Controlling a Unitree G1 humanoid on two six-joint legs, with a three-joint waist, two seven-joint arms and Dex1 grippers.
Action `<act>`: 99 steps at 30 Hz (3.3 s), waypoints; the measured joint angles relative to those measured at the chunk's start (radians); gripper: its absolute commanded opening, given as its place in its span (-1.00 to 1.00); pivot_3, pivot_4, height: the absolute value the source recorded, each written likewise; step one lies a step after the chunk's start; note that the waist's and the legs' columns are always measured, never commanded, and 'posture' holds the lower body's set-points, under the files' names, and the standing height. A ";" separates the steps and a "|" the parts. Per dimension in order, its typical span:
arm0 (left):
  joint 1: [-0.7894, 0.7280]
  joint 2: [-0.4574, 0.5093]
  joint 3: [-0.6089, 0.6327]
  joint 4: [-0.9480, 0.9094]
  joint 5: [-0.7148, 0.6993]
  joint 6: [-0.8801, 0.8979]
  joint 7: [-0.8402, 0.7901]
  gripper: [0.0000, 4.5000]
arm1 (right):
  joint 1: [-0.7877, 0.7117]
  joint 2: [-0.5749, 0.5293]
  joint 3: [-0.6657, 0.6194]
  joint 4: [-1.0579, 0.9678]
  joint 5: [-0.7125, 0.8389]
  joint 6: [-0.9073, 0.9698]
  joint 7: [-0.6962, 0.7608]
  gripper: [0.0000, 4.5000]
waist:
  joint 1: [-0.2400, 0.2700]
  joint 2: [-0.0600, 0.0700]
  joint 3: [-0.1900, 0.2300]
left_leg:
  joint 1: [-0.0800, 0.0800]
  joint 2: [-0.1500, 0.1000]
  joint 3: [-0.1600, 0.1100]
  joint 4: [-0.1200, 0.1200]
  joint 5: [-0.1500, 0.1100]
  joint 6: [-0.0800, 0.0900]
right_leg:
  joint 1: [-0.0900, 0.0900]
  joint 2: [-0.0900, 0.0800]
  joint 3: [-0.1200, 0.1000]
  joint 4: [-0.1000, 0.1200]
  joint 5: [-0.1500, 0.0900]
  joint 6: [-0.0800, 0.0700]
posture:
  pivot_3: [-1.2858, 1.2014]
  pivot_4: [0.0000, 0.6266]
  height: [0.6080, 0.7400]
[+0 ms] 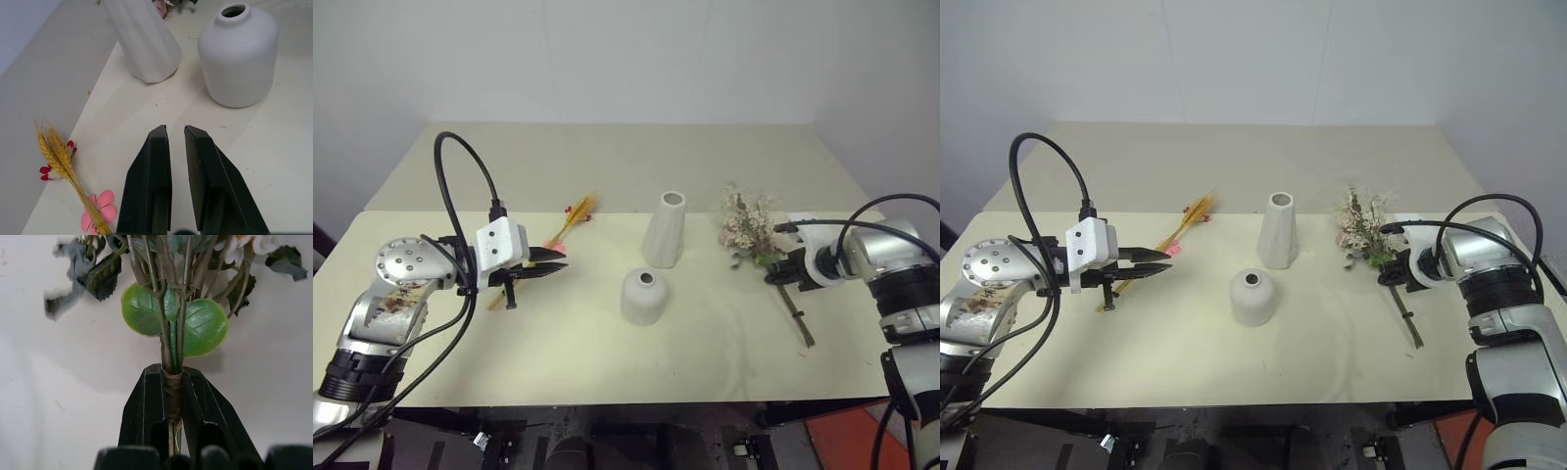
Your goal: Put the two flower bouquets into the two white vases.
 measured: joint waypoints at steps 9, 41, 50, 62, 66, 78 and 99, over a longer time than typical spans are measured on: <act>-0.007 0.002 0.000 0.012 0.010 0.000 0.001 -0.72 | 0.037 0.212 -0.323 -0.283 -0.111 -0.532 -0.461 -0.90 | -0.012 0.000 0.000 | -0.001 0.000 0.000 -0.001 0.001 -0.002 | -0.002 0.001 0.001 0.006 0.000 0.000 | 0.03 -0.52 1.00; -0.012 0.014 0.000 0.011 0.018 0.006 -0.012 -0.72 | 0.116 0.661 -0.471 -0.553 0.314 -0.848 -0.444 -0.90 | -0.028 0.002 0.000 | 0.003 0.001 -0.001 0.000 0.002 -0.002 | -0.001 0.001 0.001 0.012 0.000 0.000 | 0.03 -0.52 1.00; -0.012 0.013 0.000 0.006 0.018 0.007 -0.001 -0.72 | 0.128 0.659 -0.459 -0.491 0.282 -0.884 -0.413 -0.90 | -0.029 0.002 0.000 | 0.003 0.001 -0.001 0.000 0.002 -0.003 | -0.001 0.001 0.001 0.012 0.000 0.000 | 0.03 -0.52 1.00; -0.006 0.013 0.000 -0.023 0.014 0.030 0.006 -0.72 | 0.128 0.659 -0.430 -0.423 0.245 -0.922 -0.331 -0.46 | -0.029 0.002 0.000 | 0.003 0.001 -0.001 0.000 0.002 -0.003 | -0.001 0.001 0.001 0.012 0.000 0.000 | 0.03 -0.52 1.00; -0.006 0.008 0.000 -0.031 0.014 0.032 0.006 -0.72 | 0.129 0.662 -0.409 -0.424 0.244 -0.924 -0.314 0.16 | -0.029 0.002 0.000 | 0.003 0.001 -0.001 0.000 0.002 -0.003 | -0.001 0.001 0.001 0.012 0.000 0.000 | 0.03 -0.52 1.00; -0.015 -0.013 -0.003 -0.010 0.014 0.034 0.007 -0.72 | 0.219 0.590 -0.314 -0.464 0.137 -0.902 -0.314 0.98 | -0.027 0.002 0.000 | 0.003 0.000 -0.001 0.000 0.002 -0.003 | -0.001 0.001 0.001 0.011 0.000 0.000 | 0.03 -0.52 1.00; -0.278 0.015 -0.264 0.034 0.281 0.683 0.317 -0.72 | 0.482 0.158 -0.520 -0.964 0.402 -0.433 -0.252 0.98 | -0.006 0.001 0.000 | 0.005 0.000 -0.003 0.000 0.002 -0.003 | 0.002 0.002 0.001 0.011 0.000 0.000 | 0.03 -0.52 1.00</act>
